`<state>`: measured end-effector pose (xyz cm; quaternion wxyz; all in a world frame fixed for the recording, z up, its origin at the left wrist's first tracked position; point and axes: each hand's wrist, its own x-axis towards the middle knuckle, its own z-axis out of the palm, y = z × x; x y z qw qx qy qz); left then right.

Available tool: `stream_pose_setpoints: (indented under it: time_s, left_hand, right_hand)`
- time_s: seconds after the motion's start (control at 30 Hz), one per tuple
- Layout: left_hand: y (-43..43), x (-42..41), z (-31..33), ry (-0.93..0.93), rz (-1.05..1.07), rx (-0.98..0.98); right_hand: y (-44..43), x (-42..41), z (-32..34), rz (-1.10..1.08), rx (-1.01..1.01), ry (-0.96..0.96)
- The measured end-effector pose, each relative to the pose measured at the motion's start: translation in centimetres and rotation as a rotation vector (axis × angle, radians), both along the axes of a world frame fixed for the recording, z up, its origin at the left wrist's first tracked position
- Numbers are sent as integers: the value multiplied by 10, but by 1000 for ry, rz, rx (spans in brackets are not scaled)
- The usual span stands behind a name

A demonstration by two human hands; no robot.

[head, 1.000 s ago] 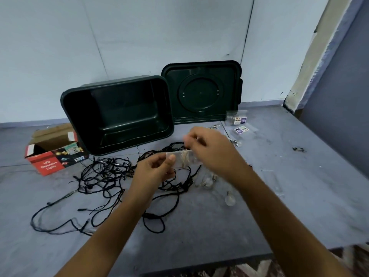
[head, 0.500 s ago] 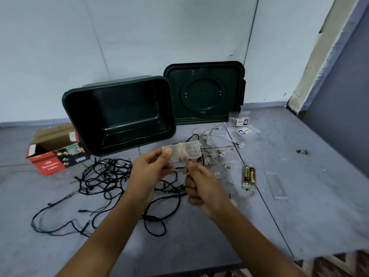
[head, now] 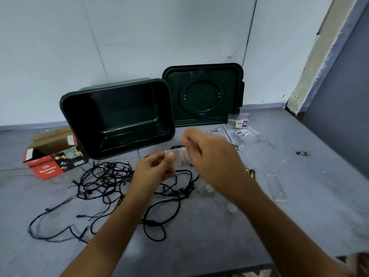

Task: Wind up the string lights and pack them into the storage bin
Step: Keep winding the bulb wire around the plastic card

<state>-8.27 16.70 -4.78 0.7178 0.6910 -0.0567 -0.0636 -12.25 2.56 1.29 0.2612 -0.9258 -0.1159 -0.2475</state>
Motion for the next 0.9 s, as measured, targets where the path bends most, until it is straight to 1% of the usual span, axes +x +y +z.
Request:
stream_pose_setpoints:
  time_s: [0.07,0.1,0.13,0.2,0.23,0.27,0.33,0.4,0.5,0.57,0.63,0.8,0.83,0.9]
  left_hand:
    - [0,-4,1,-11,-62,14]
    - [0,-5,2,-16,-84,17]
    - [0,-6,3,-13,-94,1]
    - [2,-7,5,28,-90,-75]
    - [3,-6,6,55,-82,-119]
    - [3,-6,7,76,-72,-157]
    - [2,-5,9,95,-48,-203]
    - [1,-2,9,104,-8,-212]
    - [-1,3,9,121,39,-236]
    - [-2,6,9,109,63,-246]
    - [-3,9,8,76,79,-223]
    - [-6,14,5,33,143,-151]
    - [-6,14,4,18,146,-111]
    - [-6,12,1,-25,127,-5]
  right_hand:
    - [-18,24,10,-14,4,97]
    - [-28,35,10,9,65,207]
    - [-39,45,7,58,179,345]
    - [-56,56,-7,170,504,621]
    - [-61,58,-16,199,645,728]
    - [-63,57,-25,220,744,803]
    - [-58,50,-42,236,864,879]
    - [-44,35,-54,217,923,871]
    - [-16,4,-63,103,876,750]
    - [2,-18,-68,43,770,668]
    - [17,-36,-69,42,587,599]
    - [32,-56,-53,157,104,512]
    - [31,-55,-44,163,36,477]
    - [24,-48,-24,177,-39,376]
